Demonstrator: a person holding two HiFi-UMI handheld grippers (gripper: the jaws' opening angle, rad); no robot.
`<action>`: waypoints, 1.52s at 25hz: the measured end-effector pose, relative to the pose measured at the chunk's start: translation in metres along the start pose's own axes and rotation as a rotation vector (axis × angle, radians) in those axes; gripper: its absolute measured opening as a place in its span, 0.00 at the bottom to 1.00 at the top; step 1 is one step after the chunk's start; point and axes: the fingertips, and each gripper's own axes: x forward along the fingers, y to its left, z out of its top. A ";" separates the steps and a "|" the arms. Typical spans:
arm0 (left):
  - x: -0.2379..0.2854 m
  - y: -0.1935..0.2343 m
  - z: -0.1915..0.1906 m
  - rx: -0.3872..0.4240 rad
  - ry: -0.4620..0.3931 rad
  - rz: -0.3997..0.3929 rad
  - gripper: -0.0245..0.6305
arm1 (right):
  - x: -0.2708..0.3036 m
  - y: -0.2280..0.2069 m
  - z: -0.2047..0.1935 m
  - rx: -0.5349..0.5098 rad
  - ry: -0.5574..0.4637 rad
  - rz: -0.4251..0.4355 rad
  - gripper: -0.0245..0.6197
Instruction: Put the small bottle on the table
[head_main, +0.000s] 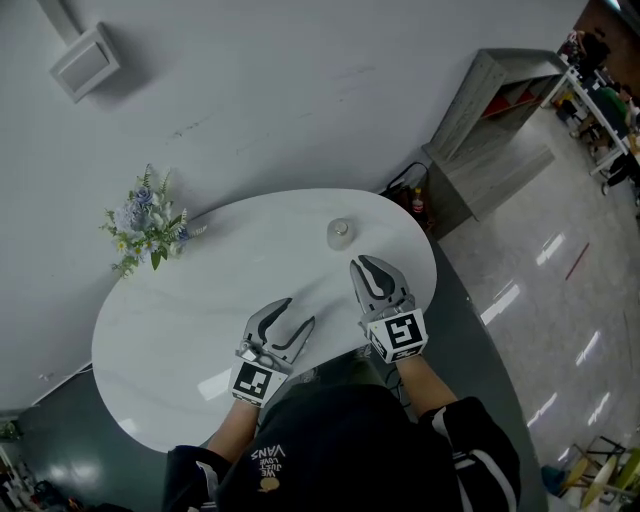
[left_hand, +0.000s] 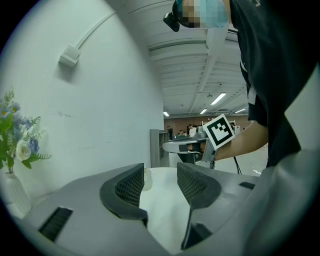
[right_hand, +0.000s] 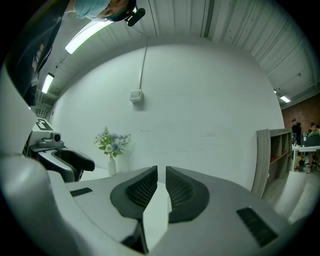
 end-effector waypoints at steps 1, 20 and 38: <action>-0.003 -0.001 0.003 0.004 -0.010 -0.003 0.37 | -0.005 0.004 0.001 0.004 -0.001 -0.005 0.15; -0.046 -0.005 0.011 0.033 -0.058 -0.043 0.09 | -0.075 0.064 0.007 0.027 0.006 -0.090 0.13; -0.075 -0.009 0.012 0.011 -0.071 -0.086 0.07 | -0.120 0.101 0.006 0.060 -0.001 -0.166 0.12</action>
